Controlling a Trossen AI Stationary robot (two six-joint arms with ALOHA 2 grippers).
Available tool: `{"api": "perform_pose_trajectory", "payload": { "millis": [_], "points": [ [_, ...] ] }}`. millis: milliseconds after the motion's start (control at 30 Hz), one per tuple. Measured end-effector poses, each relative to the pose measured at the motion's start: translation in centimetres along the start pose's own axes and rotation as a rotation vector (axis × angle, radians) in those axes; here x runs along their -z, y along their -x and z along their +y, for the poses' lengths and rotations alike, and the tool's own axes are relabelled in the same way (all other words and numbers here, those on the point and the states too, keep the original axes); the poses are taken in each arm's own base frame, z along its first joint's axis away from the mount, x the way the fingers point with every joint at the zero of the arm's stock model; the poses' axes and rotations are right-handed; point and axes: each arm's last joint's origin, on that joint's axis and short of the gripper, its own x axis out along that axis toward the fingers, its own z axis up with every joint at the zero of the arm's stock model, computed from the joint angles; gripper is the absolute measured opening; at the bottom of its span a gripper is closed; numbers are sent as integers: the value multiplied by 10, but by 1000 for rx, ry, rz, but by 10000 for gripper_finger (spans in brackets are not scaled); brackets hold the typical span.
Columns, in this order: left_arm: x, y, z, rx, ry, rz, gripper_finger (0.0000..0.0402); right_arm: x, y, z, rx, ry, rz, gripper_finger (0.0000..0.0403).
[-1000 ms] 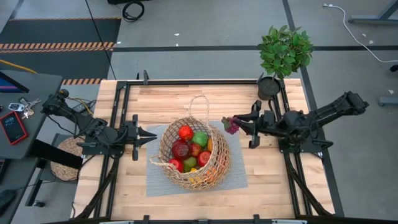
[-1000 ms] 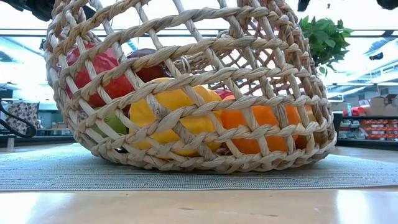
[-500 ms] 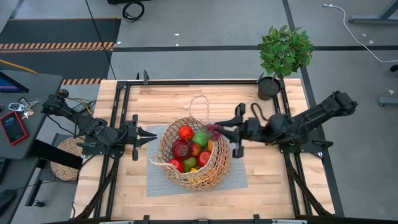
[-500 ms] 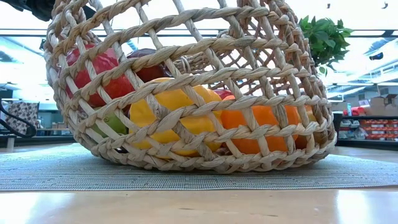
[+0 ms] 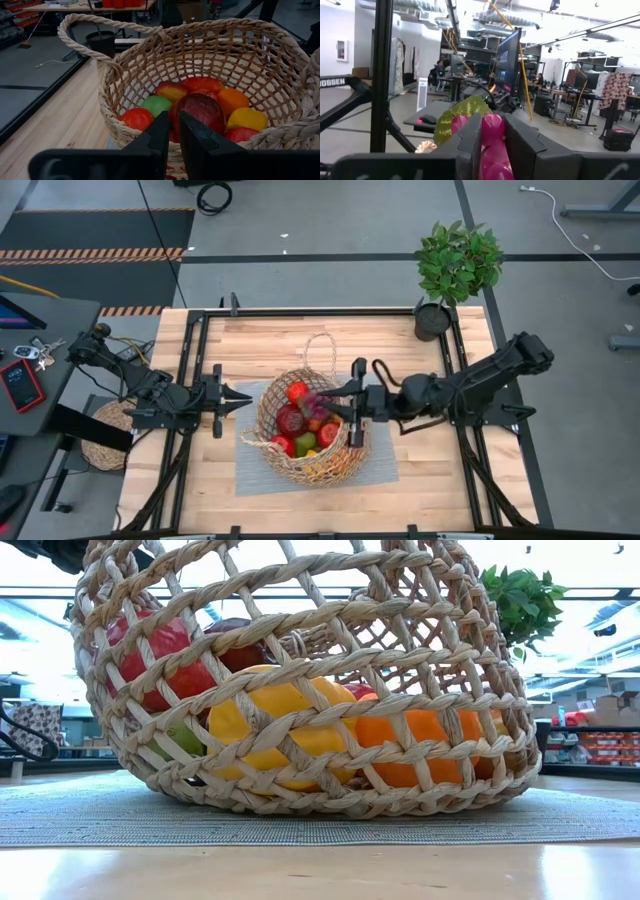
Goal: Build produce basket
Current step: Put the grapes into the basket
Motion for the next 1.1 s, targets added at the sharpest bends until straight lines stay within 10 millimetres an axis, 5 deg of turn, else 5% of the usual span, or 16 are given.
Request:
{"api": "perform_pose_trajectory", "payload": {
  "millis": [400, 667, 1100],
  "points": [
    [0, 0, 0, 0, 0, 0, 48, 31, -30, 9, 5, 13, 65, 84],
    [0, 0, 0, 0, 0, 0, 48, 72, -45, 17, -22, 13, 159, 84],
    [0, 0, 0, 0, 0, 0, 48, 102, -46, 26, -77, 30, 313, 106]
  ]
}}
